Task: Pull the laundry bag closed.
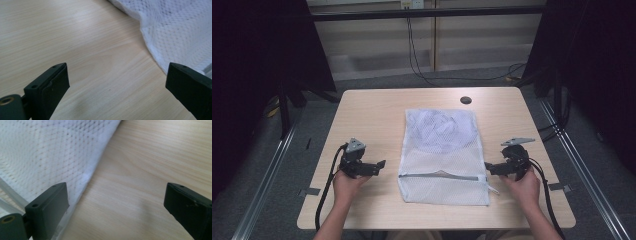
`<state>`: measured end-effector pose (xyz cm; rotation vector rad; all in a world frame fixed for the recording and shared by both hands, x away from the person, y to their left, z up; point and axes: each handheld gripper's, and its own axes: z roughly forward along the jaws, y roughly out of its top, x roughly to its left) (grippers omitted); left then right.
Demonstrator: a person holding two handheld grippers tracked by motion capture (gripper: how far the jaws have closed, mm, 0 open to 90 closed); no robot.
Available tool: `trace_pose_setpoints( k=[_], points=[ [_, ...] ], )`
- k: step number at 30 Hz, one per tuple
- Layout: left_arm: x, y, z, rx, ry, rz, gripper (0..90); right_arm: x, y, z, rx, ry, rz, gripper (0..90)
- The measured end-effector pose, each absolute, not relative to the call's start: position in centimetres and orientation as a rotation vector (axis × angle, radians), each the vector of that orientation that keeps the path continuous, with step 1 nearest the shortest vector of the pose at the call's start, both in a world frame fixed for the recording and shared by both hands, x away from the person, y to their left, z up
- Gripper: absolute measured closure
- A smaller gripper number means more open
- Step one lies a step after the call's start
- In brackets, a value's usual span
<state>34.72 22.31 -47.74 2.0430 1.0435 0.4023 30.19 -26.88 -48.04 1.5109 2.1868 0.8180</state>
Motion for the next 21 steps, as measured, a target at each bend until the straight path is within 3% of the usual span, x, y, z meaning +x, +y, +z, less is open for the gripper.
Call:
trace_pose_setpoints(
  k=[21],
  points=[
    [34.5,22.0,-47.0,2.097,1.016,0.37,4.6,29.7,-22.2,-46.1,1.385,2.252,0.939,9.1]
  ],
)
